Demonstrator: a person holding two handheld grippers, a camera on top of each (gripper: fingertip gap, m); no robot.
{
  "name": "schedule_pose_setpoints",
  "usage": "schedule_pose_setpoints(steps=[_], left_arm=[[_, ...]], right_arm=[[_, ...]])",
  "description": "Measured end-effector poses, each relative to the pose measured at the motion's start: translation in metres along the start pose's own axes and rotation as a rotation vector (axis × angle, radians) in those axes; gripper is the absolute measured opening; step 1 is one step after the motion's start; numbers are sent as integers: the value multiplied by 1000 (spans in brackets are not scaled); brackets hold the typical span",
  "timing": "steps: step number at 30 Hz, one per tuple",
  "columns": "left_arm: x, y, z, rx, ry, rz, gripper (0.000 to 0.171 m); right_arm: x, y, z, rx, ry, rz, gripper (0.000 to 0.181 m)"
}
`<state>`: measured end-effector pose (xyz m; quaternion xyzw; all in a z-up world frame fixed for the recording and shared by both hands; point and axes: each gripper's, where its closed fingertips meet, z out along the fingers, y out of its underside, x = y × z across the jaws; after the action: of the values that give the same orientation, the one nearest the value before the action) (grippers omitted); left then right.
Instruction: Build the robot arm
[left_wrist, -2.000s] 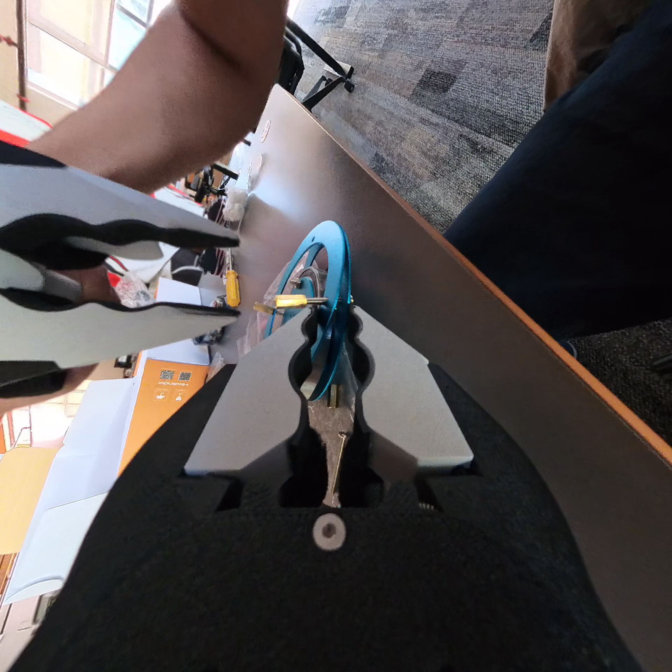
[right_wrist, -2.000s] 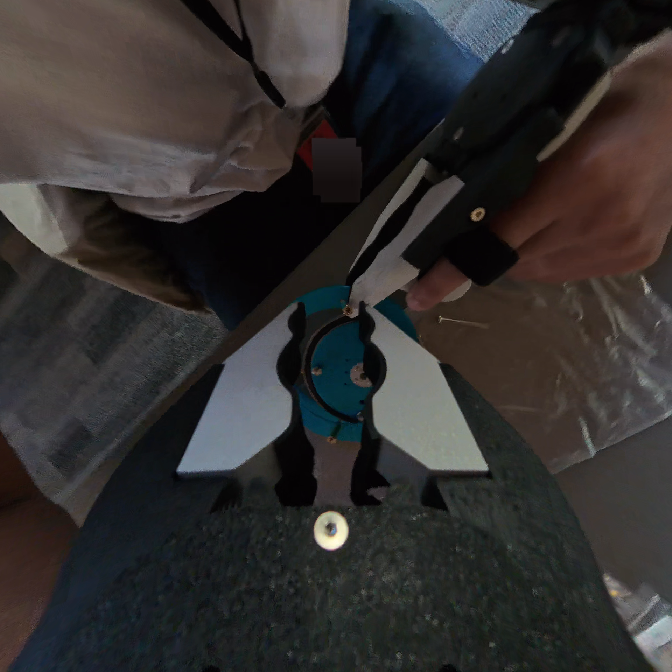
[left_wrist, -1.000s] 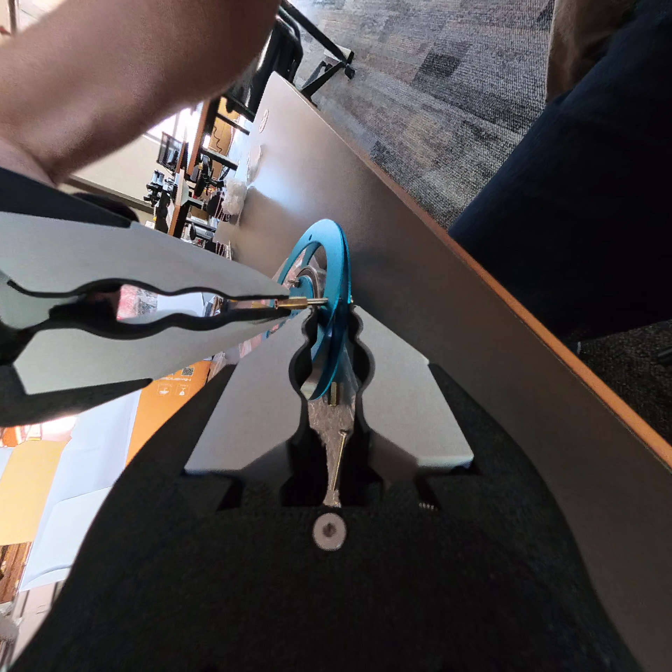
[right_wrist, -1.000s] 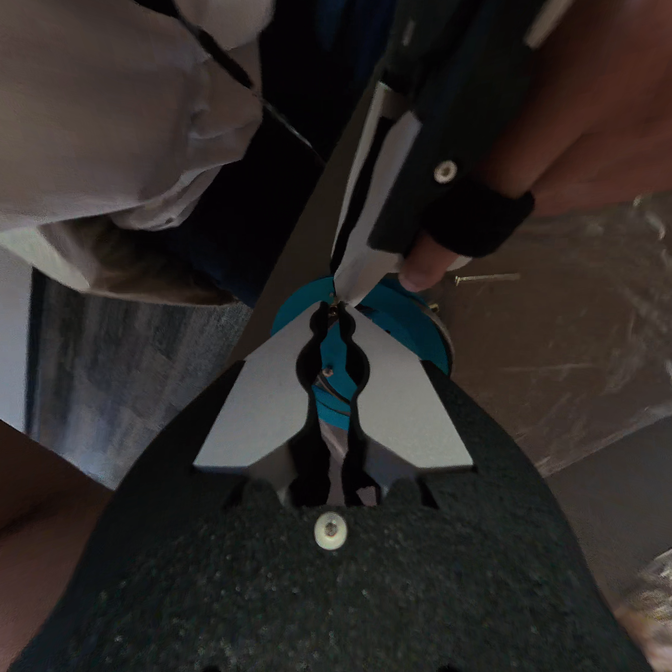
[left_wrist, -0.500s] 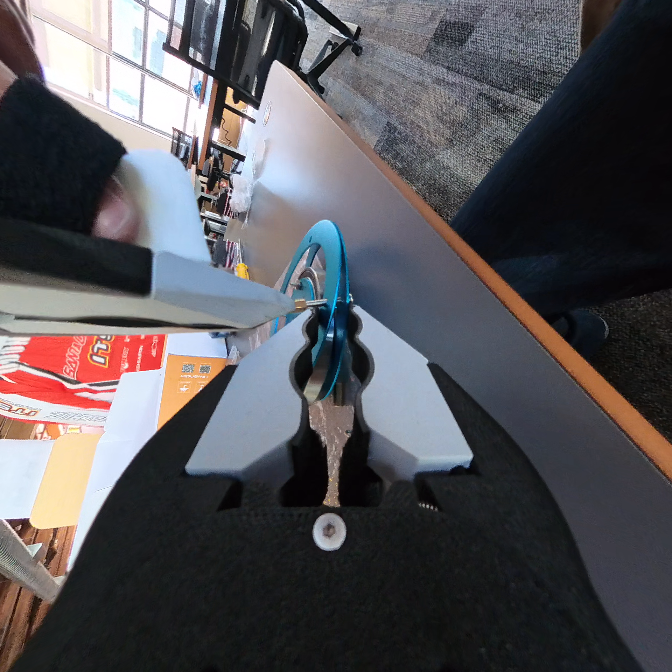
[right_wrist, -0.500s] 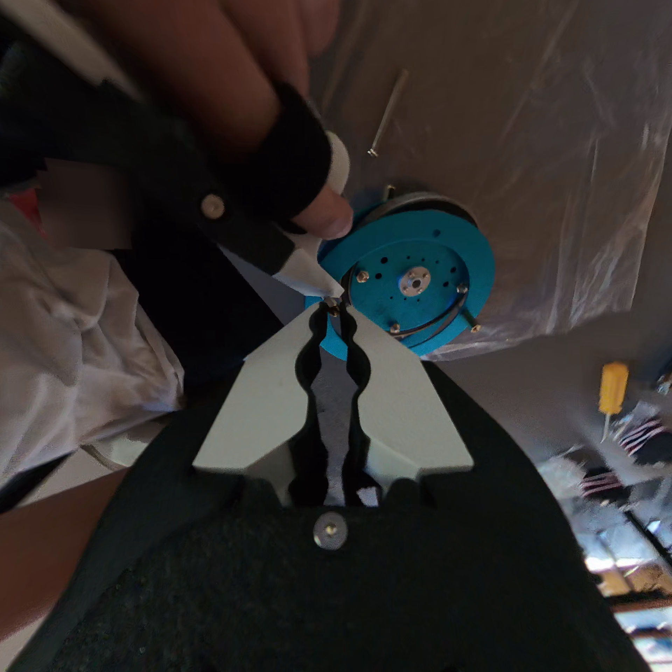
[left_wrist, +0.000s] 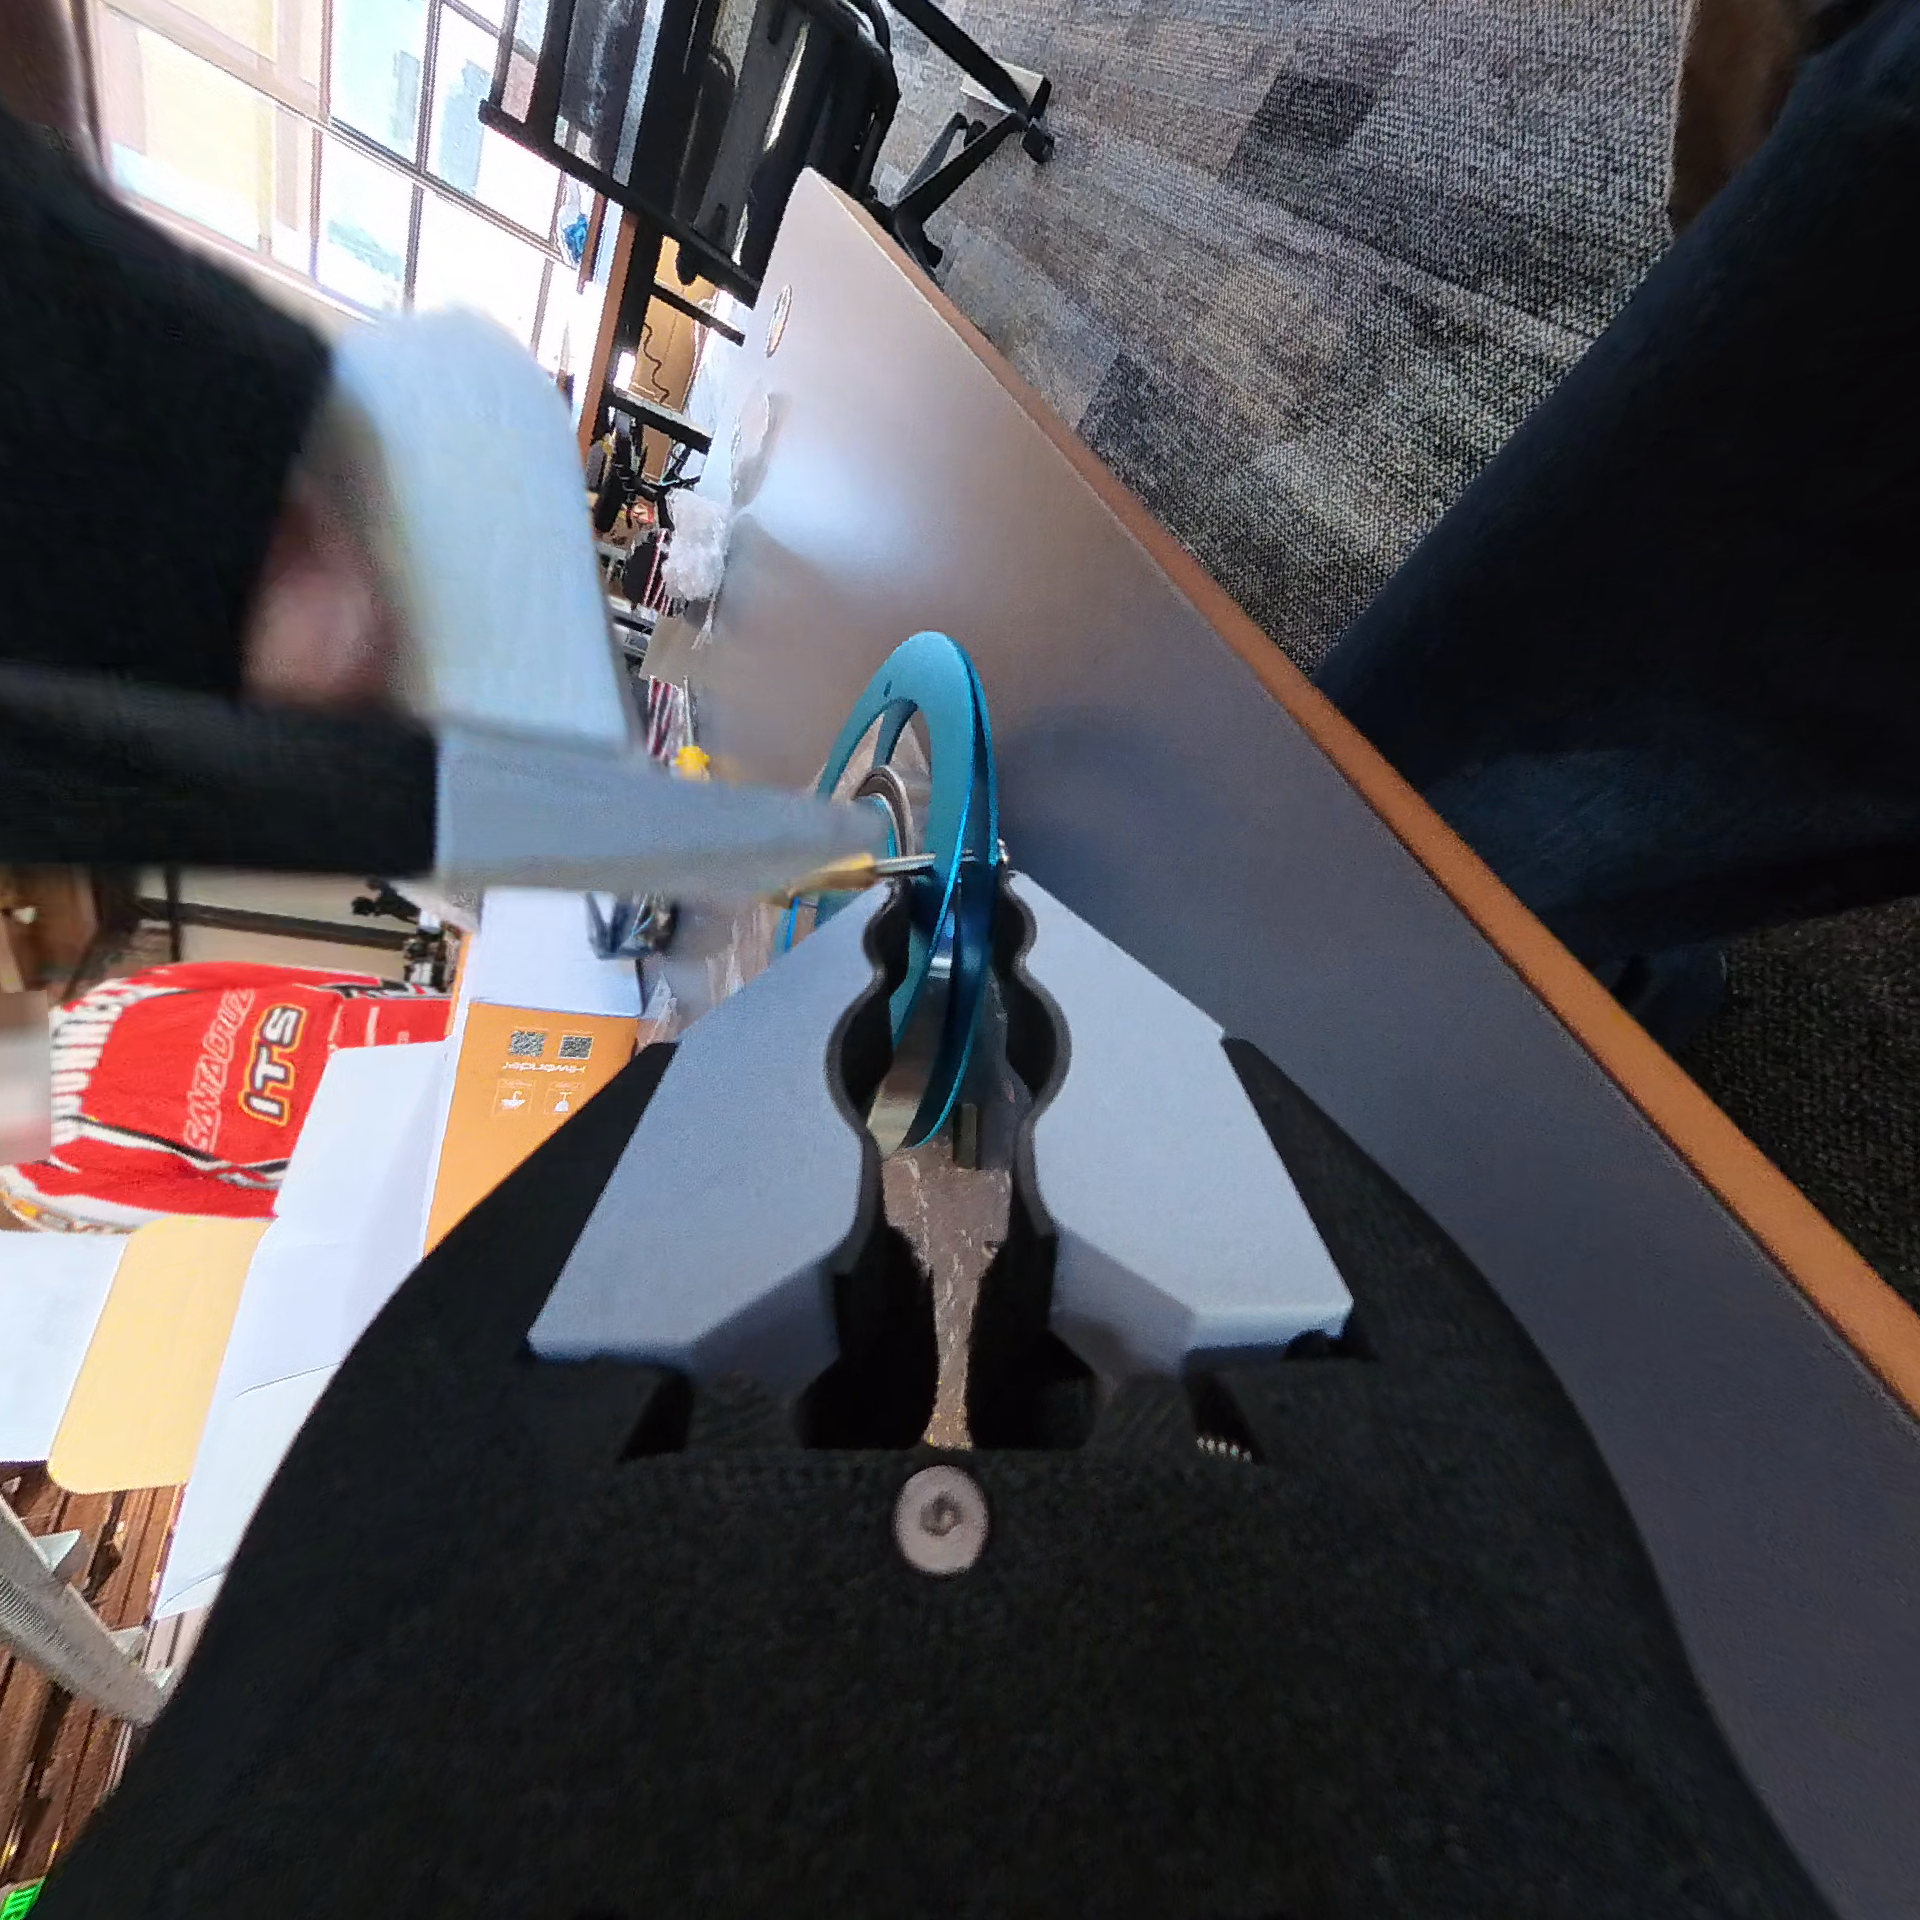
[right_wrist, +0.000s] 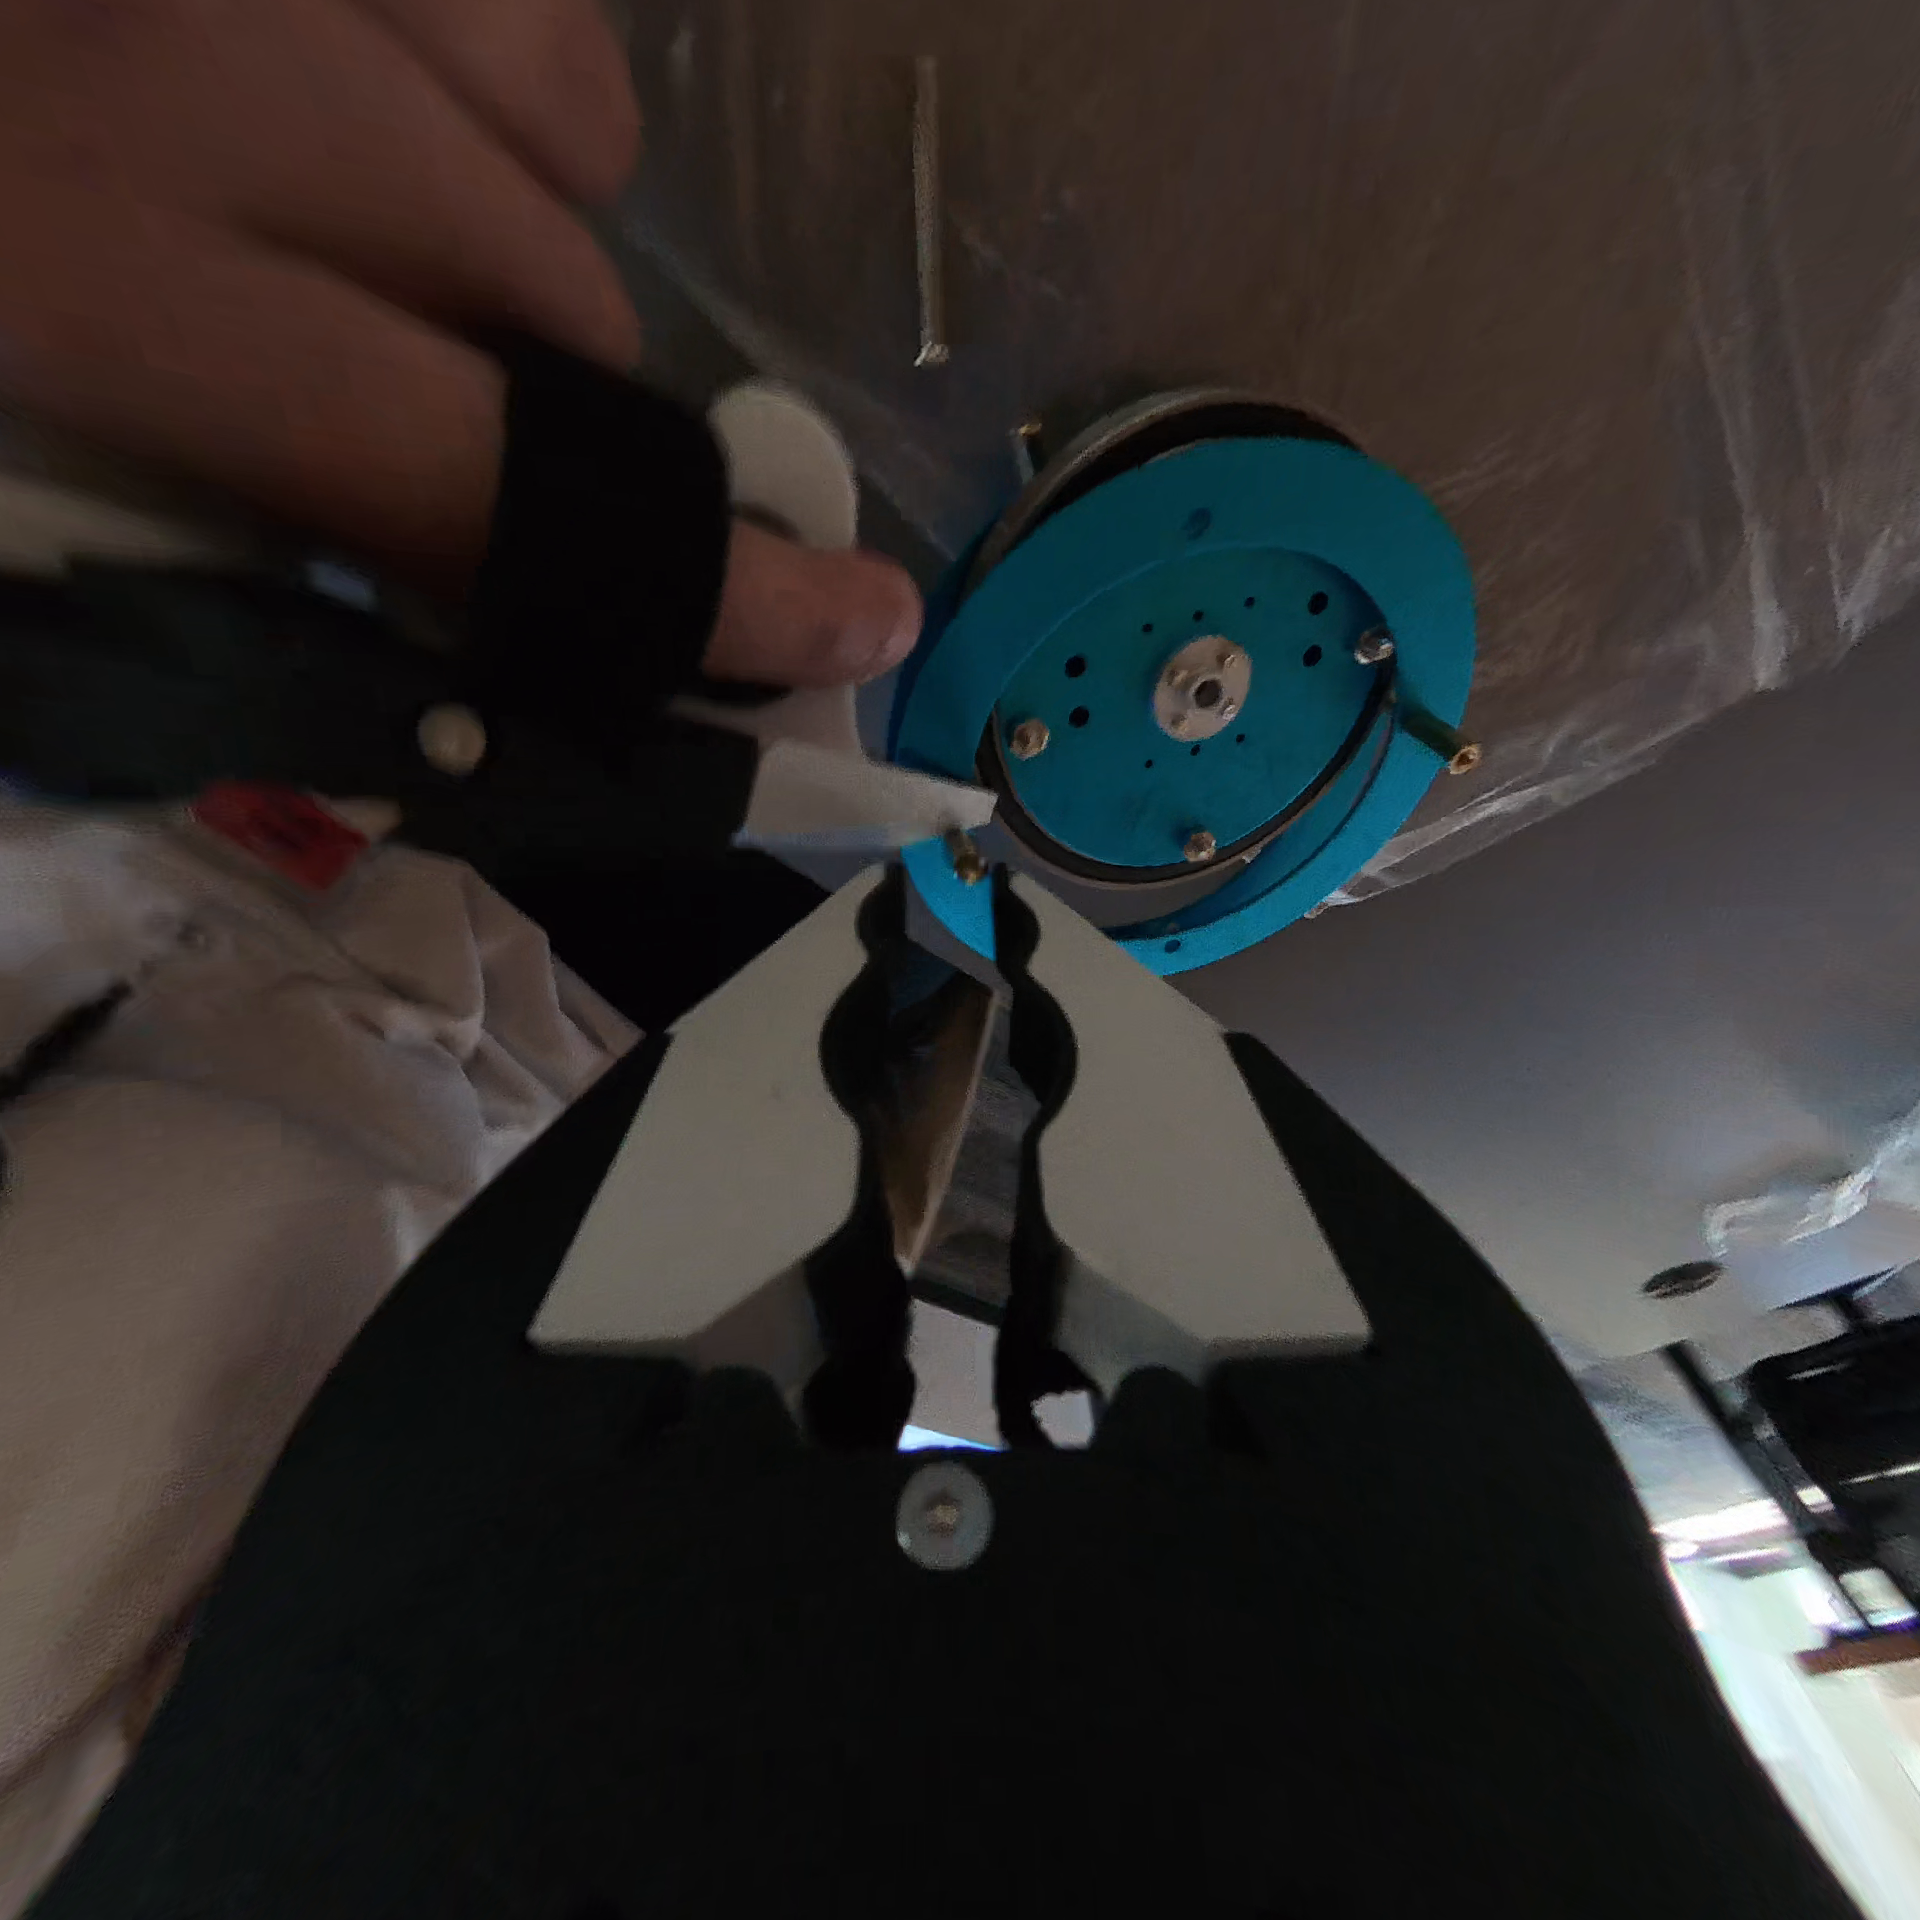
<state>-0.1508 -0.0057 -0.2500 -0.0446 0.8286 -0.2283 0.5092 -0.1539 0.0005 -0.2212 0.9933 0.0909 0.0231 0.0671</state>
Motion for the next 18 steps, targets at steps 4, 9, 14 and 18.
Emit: schedule_pose_setpoints(steps=[4,9,14,18], left_arm=[[1,0,0,4,5,-2,15],[2,1,-2,19,13,-8,15],[2,1,-2,33,20,-24,16],[2,2,-3,43,24,-29,15]], right_arm=[[5,14,-10,43,-48,-293,38],[8,19,-22,122,-157,-839,40],[-11,1,-21,322,-338,-1348,35],[-5,2,-10,336,-402,-1584,34]])
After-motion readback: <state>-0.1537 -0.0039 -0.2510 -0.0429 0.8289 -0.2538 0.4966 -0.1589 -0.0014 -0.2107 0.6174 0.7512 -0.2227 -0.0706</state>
